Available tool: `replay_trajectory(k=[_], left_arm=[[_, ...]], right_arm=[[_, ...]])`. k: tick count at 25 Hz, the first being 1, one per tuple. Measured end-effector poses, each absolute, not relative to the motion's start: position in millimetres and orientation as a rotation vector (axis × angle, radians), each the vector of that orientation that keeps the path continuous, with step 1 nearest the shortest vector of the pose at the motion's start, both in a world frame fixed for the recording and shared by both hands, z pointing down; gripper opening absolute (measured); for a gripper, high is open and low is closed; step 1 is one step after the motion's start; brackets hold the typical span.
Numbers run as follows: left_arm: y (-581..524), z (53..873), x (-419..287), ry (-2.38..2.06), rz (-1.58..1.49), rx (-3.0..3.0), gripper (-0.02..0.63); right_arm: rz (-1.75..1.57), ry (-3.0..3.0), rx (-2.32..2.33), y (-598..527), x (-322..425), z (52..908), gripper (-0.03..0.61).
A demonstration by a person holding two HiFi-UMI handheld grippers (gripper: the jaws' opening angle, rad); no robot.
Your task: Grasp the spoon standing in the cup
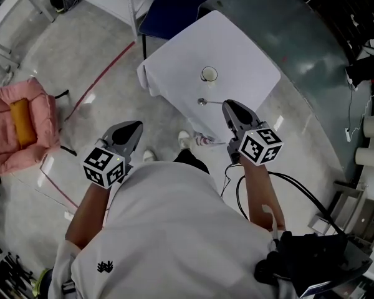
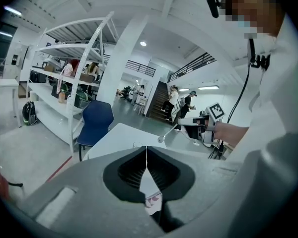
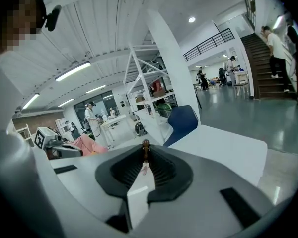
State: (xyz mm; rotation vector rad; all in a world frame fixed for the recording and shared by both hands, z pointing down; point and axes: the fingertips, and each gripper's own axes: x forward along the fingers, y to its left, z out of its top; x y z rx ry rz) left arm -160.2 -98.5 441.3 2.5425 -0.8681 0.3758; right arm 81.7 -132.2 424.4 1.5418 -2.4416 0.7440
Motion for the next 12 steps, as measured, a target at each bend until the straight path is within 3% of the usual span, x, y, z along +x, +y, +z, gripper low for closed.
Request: replay_trajectory(k=[12], left_arm=[[-61.1,452.8,-186.5,-0.801,0.374,2.563,0.012]], right_arm=[[0.721,-2.469,1.509,-75.1,26.5,420.9,0.049]])
